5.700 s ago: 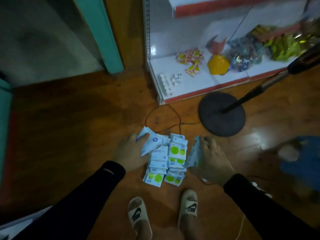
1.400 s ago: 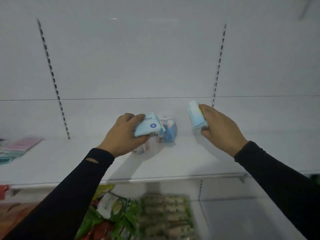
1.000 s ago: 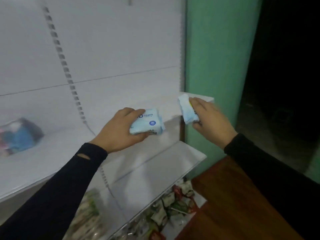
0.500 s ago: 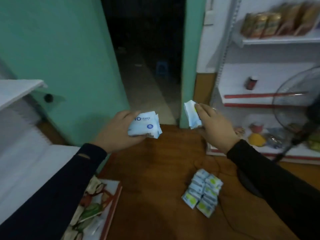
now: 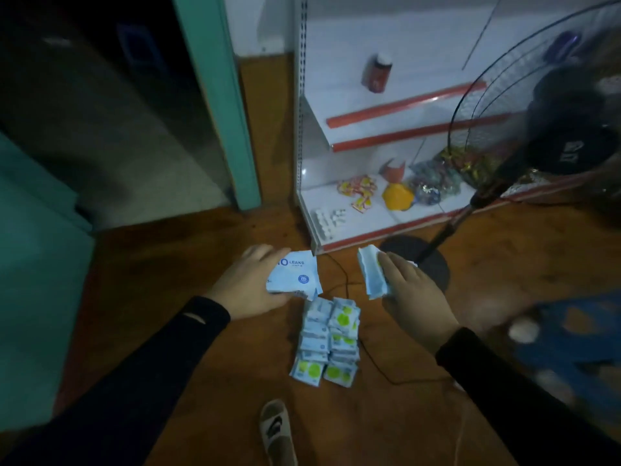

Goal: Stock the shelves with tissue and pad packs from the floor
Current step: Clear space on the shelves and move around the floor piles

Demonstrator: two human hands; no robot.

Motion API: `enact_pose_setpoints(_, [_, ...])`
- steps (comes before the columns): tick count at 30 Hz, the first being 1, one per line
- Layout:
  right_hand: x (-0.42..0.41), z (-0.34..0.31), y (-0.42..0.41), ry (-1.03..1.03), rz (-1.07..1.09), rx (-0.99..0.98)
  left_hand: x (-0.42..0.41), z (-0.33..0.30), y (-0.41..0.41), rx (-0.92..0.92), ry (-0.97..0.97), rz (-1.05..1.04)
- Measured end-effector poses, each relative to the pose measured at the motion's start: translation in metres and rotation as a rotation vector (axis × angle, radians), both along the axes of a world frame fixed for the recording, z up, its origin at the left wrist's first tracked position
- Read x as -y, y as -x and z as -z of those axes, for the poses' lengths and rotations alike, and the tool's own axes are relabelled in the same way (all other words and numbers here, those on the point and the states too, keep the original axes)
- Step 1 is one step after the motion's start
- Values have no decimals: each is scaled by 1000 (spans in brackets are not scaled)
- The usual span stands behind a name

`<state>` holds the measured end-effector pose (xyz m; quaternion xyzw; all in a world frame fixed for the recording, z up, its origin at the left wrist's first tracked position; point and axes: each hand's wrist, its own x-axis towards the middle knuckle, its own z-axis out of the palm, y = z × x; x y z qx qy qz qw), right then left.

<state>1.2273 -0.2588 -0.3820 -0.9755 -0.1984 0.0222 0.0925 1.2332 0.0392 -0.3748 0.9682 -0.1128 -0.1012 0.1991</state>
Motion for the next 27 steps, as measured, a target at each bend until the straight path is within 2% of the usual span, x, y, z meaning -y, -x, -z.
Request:
enact_pose_setpoints(5, [8,94,-39,23,71,-164,17,99,-52,-106,-11,25])
enact_pose_setpoints(8, [17,196,-75,18,87,-257,36,206,-87,-146,-30,-22])
enact_pose_setpoints(12, [23,347,-109,0,79,-341,66,360,-104,-305,-38,-72])
enact_pose_setpoints(17, [23,522,-124,32,59,-362,106,530,-107,-218,-129,-145])
enact_pose_setpoints(19, [23,578,-114,95,29,-435,119,586,-95,-315,-190,-147])
enact_pose_setpoints(22, [31,622,-97,181,7,-580,128,631,-72,-386,-256,-78])
enact_pose_setpoints(27, [34,598,-97,187,-7,-616,117,611,-75,-377,-139,-141])
